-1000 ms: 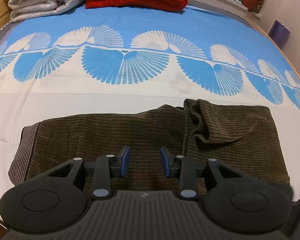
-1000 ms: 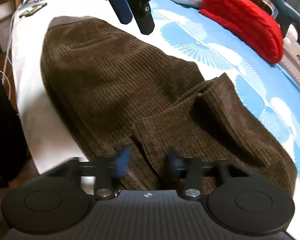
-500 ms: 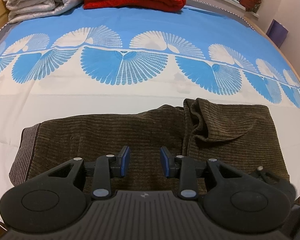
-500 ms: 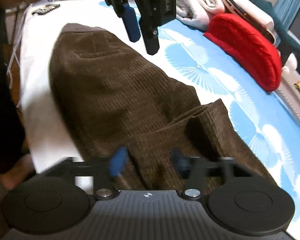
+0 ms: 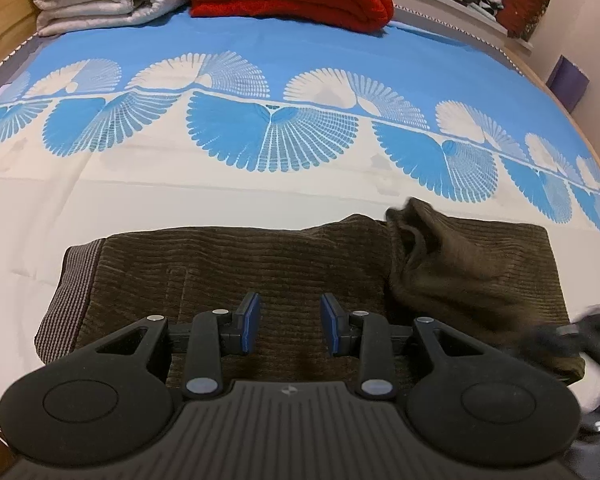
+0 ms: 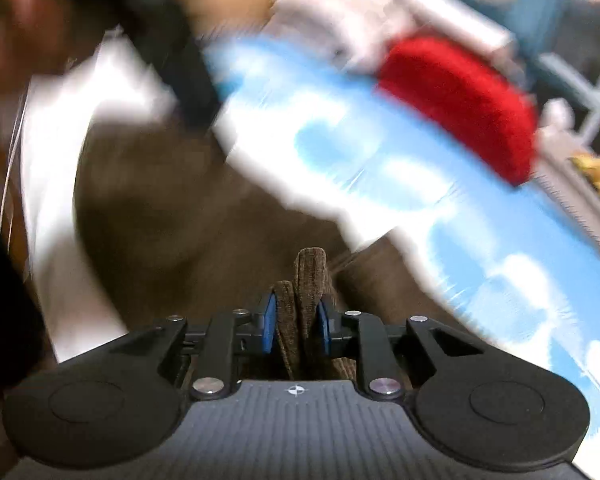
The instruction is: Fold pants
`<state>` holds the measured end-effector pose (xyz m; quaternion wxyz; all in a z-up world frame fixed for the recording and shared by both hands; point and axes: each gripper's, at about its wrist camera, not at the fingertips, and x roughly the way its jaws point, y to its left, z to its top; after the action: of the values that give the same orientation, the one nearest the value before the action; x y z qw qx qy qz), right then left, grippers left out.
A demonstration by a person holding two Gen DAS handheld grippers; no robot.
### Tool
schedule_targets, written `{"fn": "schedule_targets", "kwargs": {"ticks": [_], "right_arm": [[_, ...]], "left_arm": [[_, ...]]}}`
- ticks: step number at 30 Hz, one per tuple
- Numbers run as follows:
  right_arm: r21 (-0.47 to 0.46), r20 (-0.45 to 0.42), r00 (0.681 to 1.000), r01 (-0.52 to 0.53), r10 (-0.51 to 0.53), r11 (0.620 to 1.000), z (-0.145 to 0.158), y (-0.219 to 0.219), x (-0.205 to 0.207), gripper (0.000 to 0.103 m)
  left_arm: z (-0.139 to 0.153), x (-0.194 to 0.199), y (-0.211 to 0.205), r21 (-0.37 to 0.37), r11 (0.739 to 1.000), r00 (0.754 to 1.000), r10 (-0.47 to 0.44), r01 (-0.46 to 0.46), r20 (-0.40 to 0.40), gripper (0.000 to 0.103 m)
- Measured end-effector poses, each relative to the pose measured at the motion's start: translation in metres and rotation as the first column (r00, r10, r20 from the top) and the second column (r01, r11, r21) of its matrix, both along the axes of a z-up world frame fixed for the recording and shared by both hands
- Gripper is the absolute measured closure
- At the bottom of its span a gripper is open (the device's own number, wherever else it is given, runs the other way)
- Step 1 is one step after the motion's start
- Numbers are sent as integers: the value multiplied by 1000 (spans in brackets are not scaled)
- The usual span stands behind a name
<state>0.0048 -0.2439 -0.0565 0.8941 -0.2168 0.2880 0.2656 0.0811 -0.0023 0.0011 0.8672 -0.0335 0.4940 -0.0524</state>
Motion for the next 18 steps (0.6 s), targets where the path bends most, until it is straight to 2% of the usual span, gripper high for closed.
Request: {"fn": "schedule_targets", "kwargs": {"ticks": [2, 3, 4, 5, 7, 8, 11, 14, 16, 18], "right_arm": [[124, 19, 1000, -5, 3, 992, 21, -19, -12, 81], [144, -10, 999, -37, 39, 989, 18, -22, -19, 80], [106, -48, 995, -82, 87, 991, 7, -18, -25, 80], [2, -100, 983, -152, 152, 988, -14, -8, -33, 79], [-137, -150, 974, -193, 172, 972, -46, 4, -42, 79], [-147, -154, 975, -181, 159, 972, -53, 5, -43, 79], [6, -134, 982, -131, 131, 991, -30, -11, -41, 78], [150, -136, 990, -18, 39, 988, -14, -40, -33, 66], [139, -157, 987, 58, -36, 989, -21, -48, -27, 65], [41, -226, 972, 68, -57, 997, -44, -47, -19, 65]], "left_arm": [[0, 0, -3, 0, 1000, 1000, -6, 6, 0, 66], [0, 1, -5, 2, 1000, 1000, -13, 13, -4, 66], [-1, 2, -8, 3, 1000, 1000, -17, 17, -7, 66], [-2, 3, -11, 4, 1000, 1000, -19, 19, -9, 66], [-3, 4, -18, 6, 1000, 1000, -23, 23, -12, 66], [-4, 5, -22, 6, 1000, 1000, -28, 28, -15, 66], [-7, 7, -38, 10, 998, 998, -60, 60, -18, 66], [-11, 12, -54, 20, 996, 996, -84, 85, -19, 66], [-15, 15, -64, 14, 995, 995, -94, 94, -21, 66], [-19, 19, -75, 7, 994, 994, -107, 107, -20, 66]]}}
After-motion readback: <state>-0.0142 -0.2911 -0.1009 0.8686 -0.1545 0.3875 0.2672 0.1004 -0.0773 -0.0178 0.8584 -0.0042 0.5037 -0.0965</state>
